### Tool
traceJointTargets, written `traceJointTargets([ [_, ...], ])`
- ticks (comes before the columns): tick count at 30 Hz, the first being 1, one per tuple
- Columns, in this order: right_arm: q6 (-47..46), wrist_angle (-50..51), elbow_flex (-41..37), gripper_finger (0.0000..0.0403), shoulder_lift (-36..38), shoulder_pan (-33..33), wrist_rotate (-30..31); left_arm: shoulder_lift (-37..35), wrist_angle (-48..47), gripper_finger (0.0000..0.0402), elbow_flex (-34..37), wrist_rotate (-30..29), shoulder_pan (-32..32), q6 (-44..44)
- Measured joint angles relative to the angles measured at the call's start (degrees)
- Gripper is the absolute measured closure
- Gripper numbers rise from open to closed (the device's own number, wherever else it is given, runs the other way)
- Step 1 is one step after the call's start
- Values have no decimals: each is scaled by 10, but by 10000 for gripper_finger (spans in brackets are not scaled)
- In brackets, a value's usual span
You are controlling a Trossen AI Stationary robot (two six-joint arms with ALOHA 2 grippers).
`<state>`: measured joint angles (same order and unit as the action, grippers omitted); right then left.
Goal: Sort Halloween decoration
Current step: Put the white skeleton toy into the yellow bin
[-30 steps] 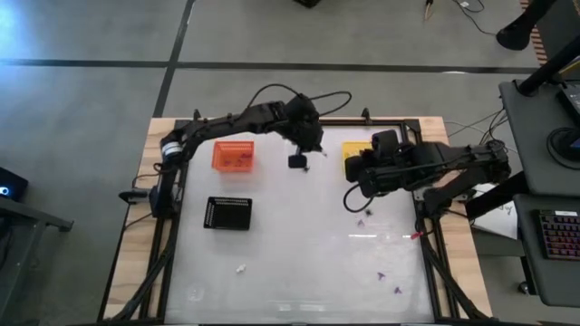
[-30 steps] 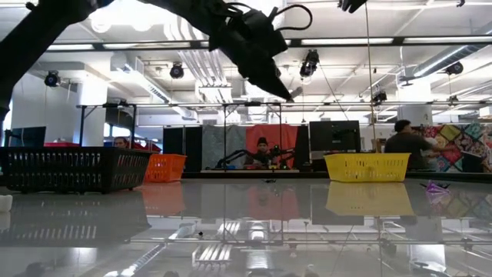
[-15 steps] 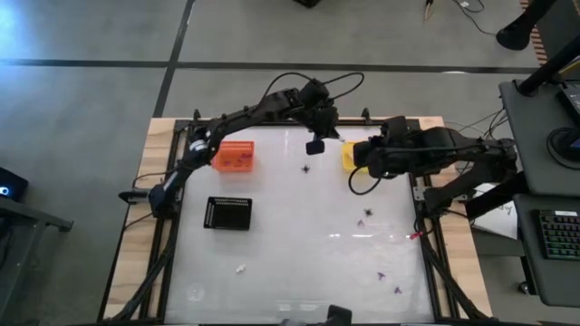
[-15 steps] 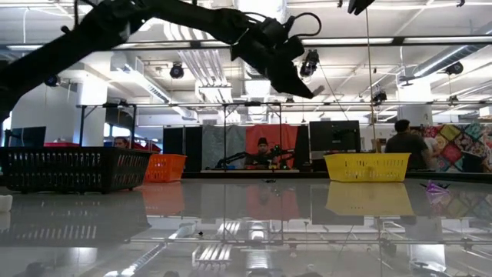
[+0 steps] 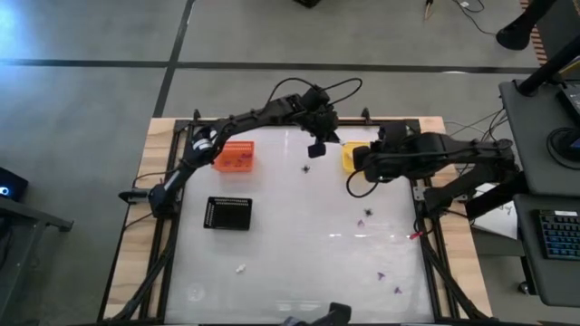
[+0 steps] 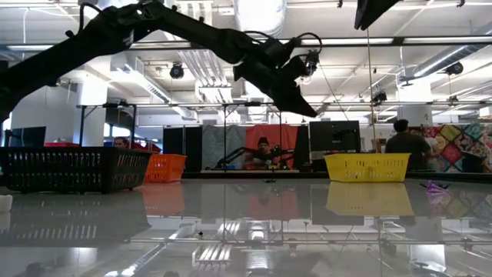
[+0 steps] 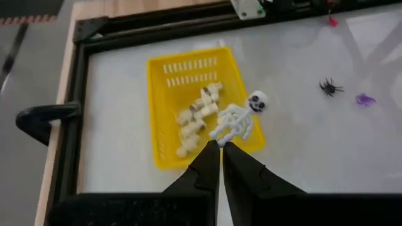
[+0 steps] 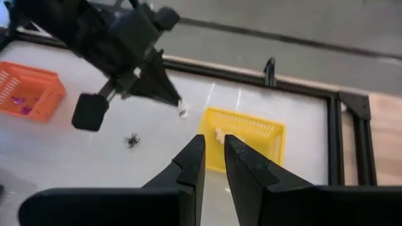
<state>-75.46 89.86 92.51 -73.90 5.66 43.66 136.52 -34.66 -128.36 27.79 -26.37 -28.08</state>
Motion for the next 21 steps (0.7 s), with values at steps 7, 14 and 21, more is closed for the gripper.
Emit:
traceJointTargets([
  [7, -63, -6, -47, 348, 6, -4, -16, 17, 53, 401, -4, 0, 0, 50],
  [14, -101, -28, -93, 348, 7, -5, -21, 48, 63, 401, -13, -2, 3, 113],
  [21, -101, -54, -102, 348, 7, -4, -22, 91, 63, 402, -56, -2, 7, 195],
])
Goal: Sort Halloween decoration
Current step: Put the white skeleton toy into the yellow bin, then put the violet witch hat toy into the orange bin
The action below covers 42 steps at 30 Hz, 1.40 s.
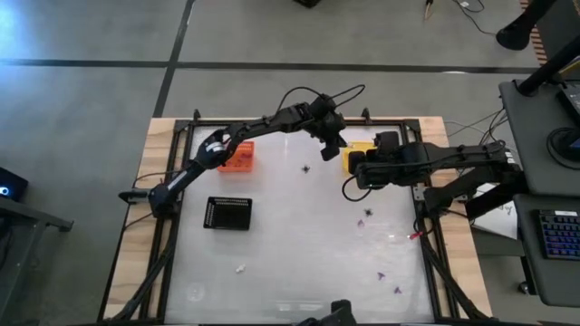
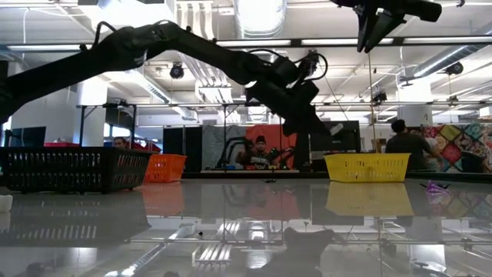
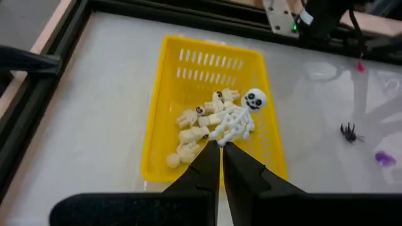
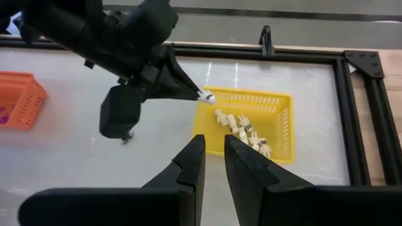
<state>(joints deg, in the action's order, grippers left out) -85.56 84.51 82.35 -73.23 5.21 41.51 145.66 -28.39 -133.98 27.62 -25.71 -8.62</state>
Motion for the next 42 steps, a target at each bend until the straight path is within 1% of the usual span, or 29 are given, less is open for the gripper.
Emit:
traceJointTargets([
  [2, 0, 0, 0, 348, 0, 0, -2, 9, 8, 402, -11, 1, 0, 16],
  [5, 0, 0, 0, 348, 0, 0, -12, 10, 29, 402, -6, 1, 0, 57],
  [9, 0, -1, 0, 348, 0, 0, -12, 13, 35, 394, -7, 11, 0, 64],
  [13, 0, -1, 0, 348, 0, 0, -12, 13, 36, 372, -9, 19, 1, 64],
  [19, 1, -2, 0, 348, 0, 0, -12, 13, 32, 326, -10, 20, 1, 68],
  [21, 6, -2, 0, 348, 0, 0, -12, 12, 18, 314, -10, 20, 1, 68],
  [23, 8, -2, 0, 348, 0, 0, -12, 8, -10, 308, -10, 26, 1, 54],
  [25, 18, -2, 0, 348, 0, 0, -12, -3, -44, 306, -10, 52, 1, 29],
  [27, 38, -3, 0, 348, 0, 0, -17, -21, -92, 307, -10, 71, 1, -6],
  [29, 61, -3, 0, 348, 0, 0, -34, -41, -148, 309, -10, 76, 3, -54],
  [33, 96, -4, -1, 348, 0, 2, -81, -78, -256, 311, -10, 76, 4, -118],
  [38, 107, -4, -10, 348, 0, 9, -103, -124, -361, 311, -10, 73, 4, -172],
  [42, 106, -4, -27, 348, 0, 18, -131, -158, -429, 311, -9, 28, 4, -204],
])
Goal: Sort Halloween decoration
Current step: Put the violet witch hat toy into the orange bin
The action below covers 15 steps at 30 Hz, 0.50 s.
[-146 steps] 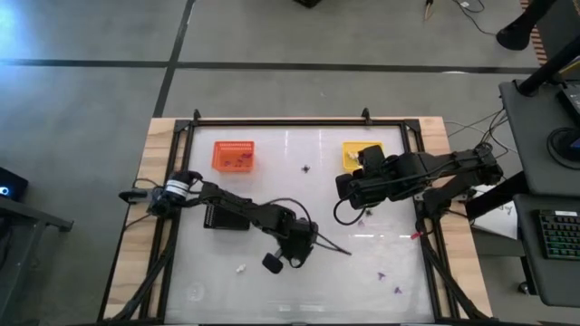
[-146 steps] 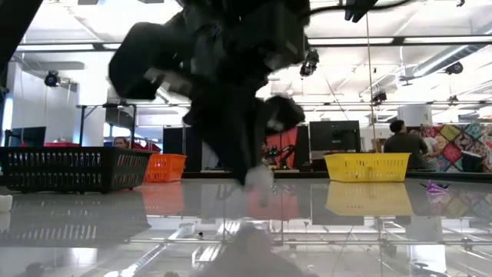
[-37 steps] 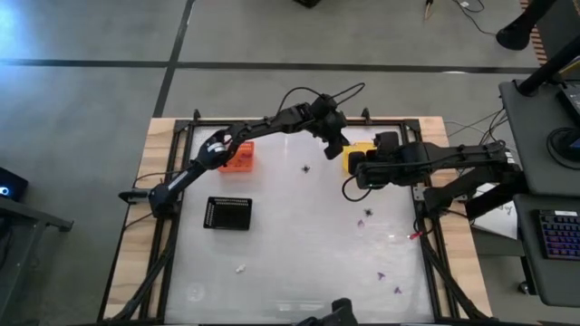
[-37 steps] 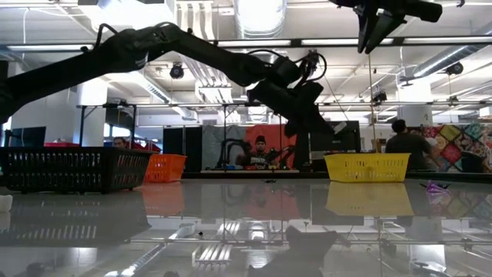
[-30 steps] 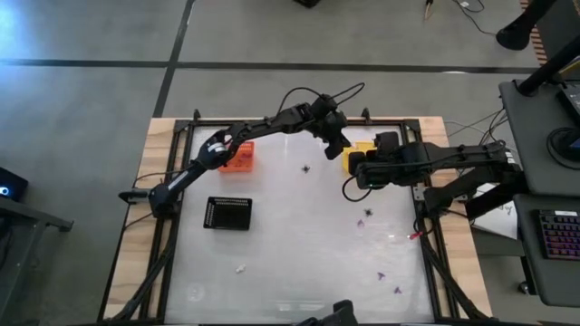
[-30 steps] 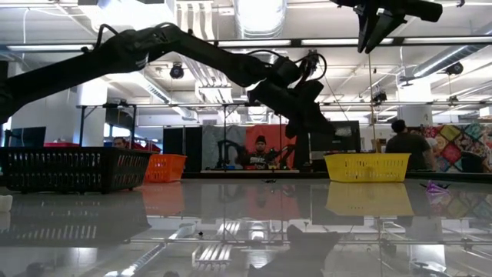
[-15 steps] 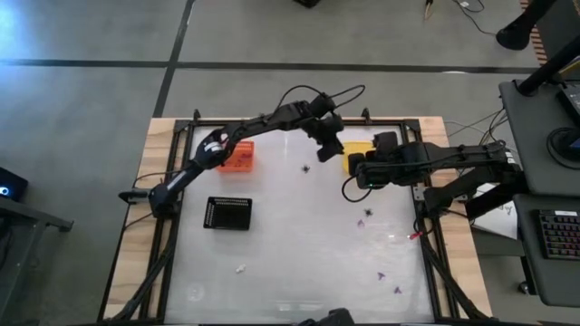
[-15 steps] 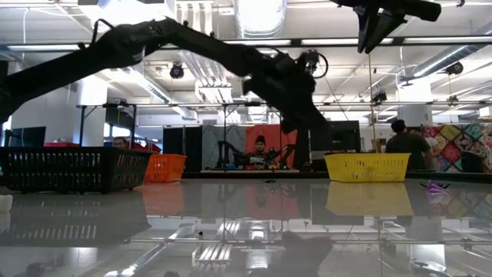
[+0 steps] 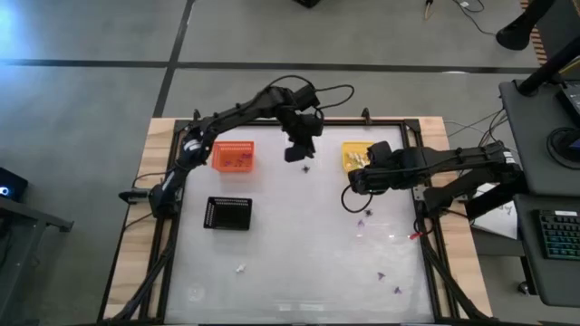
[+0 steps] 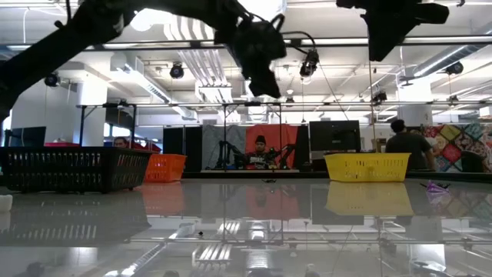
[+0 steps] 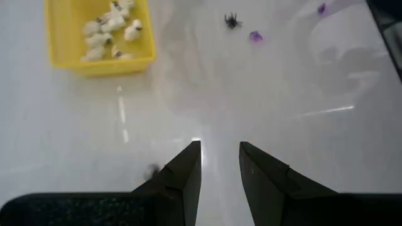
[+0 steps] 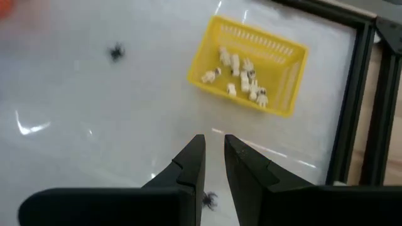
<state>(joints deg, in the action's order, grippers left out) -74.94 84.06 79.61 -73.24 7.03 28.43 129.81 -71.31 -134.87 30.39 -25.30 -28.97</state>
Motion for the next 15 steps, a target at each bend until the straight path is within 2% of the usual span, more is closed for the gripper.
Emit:
traceJointTargets([
  [5, -23, -1, -32, 348, -1, 14, -30, -46, -23, 311, 0, -15, 0, -3],
  [7, -31, 0, -44, 348, -1, 19, -67, -65, -31, 311, 0, -23, 0, -4],
  [10, -51, -1, -60, 348, -1, 30, -133, -97, -46, 311, 0, -74, 0, -4],
  [15, -103, -2, -79, 348, -1, 57, -175, -154, -68, 311, 0, -170, -1, -4],
])
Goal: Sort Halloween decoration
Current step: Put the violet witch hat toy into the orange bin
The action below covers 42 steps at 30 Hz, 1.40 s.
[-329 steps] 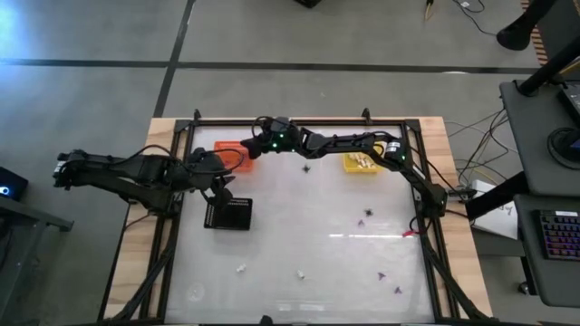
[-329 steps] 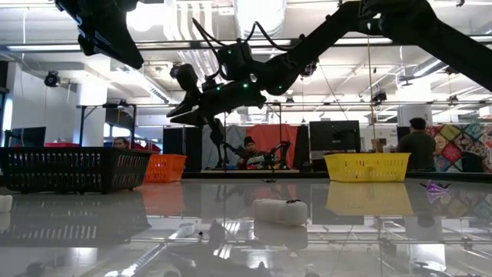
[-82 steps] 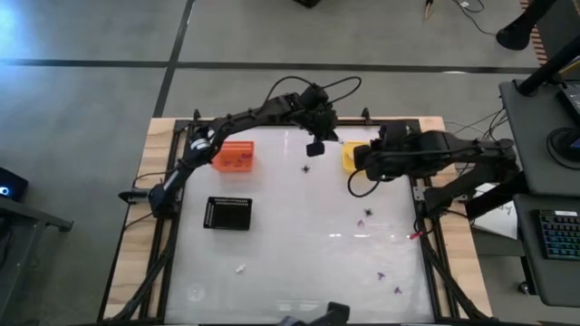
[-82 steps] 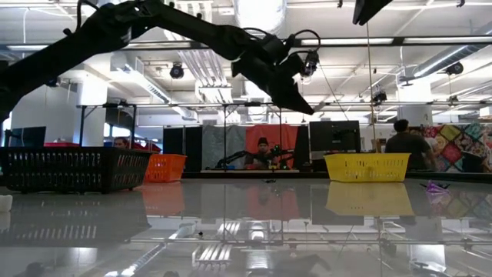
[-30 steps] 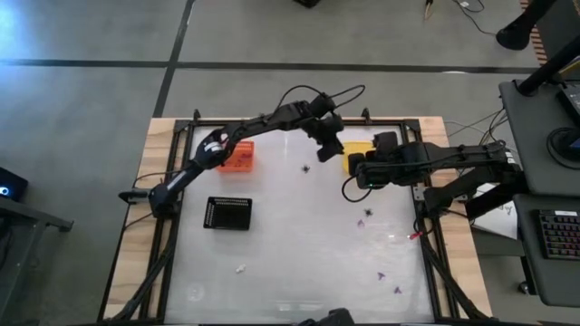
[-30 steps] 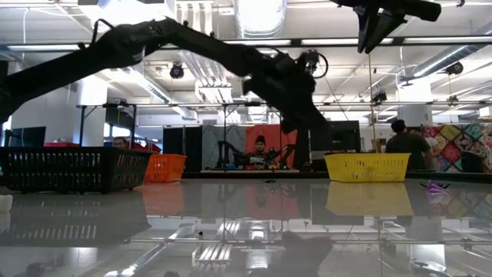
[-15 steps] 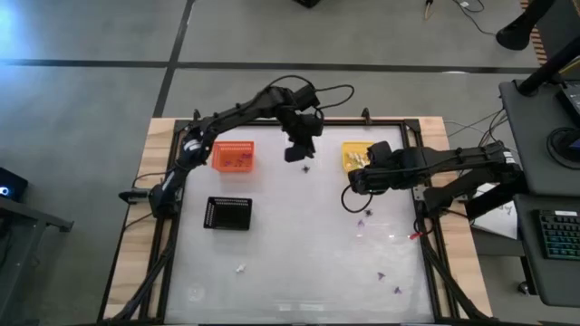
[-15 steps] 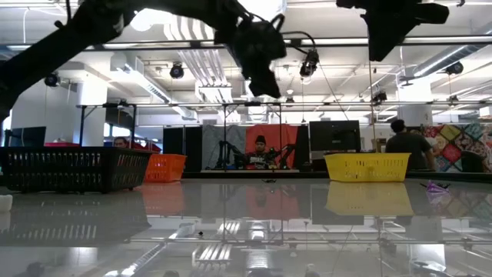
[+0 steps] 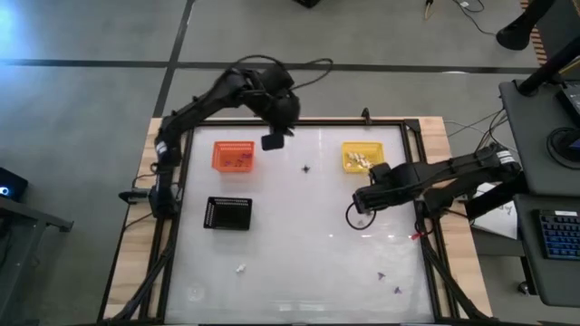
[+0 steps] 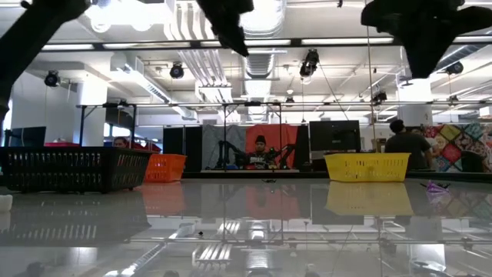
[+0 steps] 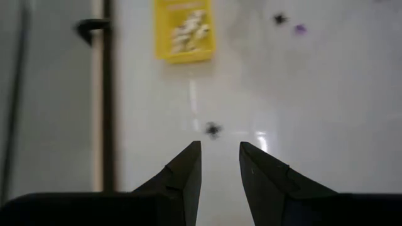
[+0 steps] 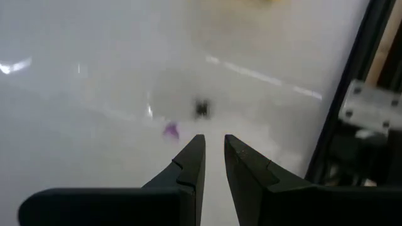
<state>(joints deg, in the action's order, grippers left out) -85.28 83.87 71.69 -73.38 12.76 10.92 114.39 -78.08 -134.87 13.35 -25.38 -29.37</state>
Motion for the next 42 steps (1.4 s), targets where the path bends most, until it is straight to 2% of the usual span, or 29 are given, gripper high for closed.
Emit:
traceJointTargets([
  [4, -2, -3, -9, 348, -3, 25, -62, -45, -8, 311, 0, -24, -1, 0],
  [14, 4, -12, -17, 348, -3, 81, -132, -127, -39, 311, 0, -25, -2, 16],
  [20, 64, -60, -20, 348, -7, 111, -139, -153, -56, 311, 0, -25, -2, 25],
  [28, 71, -79, -26, 347, -67, 133, -157, -167, -70, 311, 0, -25, -2, 42],
  [32, 103, -104, -26, 329, -109, 143, -196, -170, -77, 311, 0, -25, -2, 50],
  [42, 79, -124, -26, 260, -181, 190, -257, -178, -99, 311, 0, -23, -2, 61],
])
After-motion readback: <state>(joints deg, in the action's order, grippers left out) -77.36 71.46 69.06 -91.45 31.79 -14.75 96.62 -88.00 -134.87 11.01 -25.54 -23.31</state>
